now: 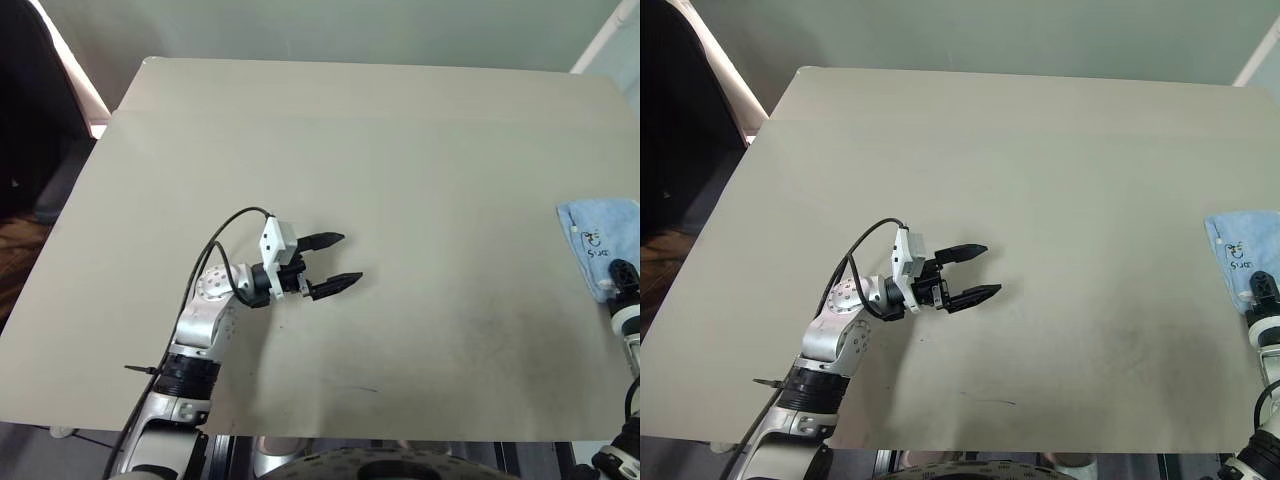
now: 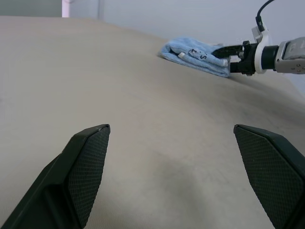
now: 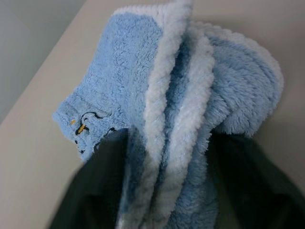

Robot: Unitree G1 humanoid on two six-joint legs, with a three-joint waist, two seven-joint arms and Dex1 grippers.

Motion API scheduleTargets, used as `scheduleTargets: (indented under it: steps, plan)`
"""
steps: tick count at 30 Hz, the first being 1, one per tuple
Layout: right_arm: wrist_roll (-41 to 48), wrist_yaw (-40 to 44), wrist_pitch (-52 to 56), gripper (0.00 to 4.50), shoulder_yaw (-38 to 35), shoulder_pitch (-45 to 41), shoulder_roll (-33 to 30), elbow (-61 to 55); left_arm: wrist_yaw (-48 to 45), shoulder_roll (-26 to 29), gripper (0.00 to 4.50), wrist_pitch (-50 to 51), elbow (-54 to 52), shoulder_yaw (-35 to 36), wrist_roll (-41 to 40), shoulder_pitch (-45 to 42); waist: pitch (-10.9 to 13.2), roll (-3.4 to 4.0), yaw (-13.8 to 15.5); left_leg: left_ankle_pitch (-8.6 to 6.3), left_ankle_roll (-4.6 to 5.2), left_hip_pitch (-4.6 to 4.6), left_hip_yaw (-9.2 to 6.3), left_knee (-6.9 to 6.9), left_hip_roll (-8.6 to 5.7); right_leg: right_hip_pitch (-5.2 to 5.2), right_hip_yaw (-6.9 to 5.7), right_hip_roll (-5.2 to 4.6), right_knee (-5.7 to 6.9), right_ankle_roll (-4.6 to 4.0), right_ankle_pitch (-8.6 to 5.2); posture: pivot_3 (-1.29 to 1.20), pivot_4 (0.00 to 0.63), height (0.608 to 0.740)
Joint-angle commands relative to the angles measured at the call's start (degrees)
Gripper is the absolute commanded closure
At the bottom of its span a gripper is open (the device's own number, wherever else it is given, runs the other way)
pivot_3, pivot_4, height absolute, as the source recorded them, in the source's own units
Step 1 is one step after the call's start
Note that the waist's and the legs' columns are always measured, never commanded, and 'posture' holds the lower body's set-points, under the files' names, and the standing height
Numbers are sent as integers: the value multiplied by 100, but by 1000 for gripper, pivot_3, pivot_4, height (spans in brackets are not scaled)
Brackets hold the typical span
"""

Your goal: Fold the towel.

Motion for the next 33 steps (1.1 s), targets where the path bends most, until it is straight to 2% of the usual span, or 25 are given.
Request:
scheduleTargets:
  steps: [1, 7, 10, 13, 17, 26, 29, 33]
  plan:
    - [128, 169, -286, 87, -327, 84, -137, -225, -49, -29, 0, -113, -26, 13, -18, -148, 0, 0, 11, 0, 0, 0, 0, 0, 0, 0, 0, 0, 0, 0, 0, 0, 150, 740]
    - [528, 486, -522, 37, -705, 412, -82, -480, -66, -79, 0, -202, 150, 32, 6, -318, 0, 1, 22, -1, 0, -2, 0, 0, 0, 0, 0, 0, -1, 0, -2, 0, 150, 740]
    - [763, 810, -500, 37, -891, 781, -264, -769, -49, -117, 0, -291, 260, 78, 10, -385, 0, 4, 29, 0, -7, -4, 0, -2, 0, 0, 0, 0, -1, 1, -9, 0, 150, 740]
    - [632, 1215, -510, 37, -877, 1130, -551, -908, -31, -157, 0, -424, 371, 102, 33, -417, -1, 3, 27, 5, -39, -4, 2, 1, -2, 1, 2, 0, -4, 1, -13, 0, 150, 740]
    - [128, 1618, -663, 37, -407, 1088, -1101, -1426, 23, -187, 0, -622, 634, 64, 191, -466, -2, 6, -28, 0, -50, 0, 6, 4, -2, 1, 4, 0, -6, -4, -24, 0, 150, 740]
    - [-183, 2452, -445, 37, 757, 708, -2081, -2572, -82, -167, 0, -458, 459, 124, 12, -495, -1, 4, -44, 14, -49, -4, 2, 7, 1, 5, 3, 6, -1, 3, -26, 0, 150, 740]
    - [-847, 2979, -545, 37, 1702, 513, -2452, -2813, -179, -102, 0, -457, 370, 151, -58, -460, -1, 4, -25, 14, -47, -11, 1, 15, 0, 5, 4, 5, -1, 14, -24, 0, 150, 740]
    - [-1703, 3364, -729, 37, 2585, 345, -2709, -2786, -429, 52, 0, -424, 376, 185, -147, -401, -1, 4, -14, 17, -52, -13, 1, 17, 2, 2, 1, 5, -1, 16, -26, 0, 150, 740]
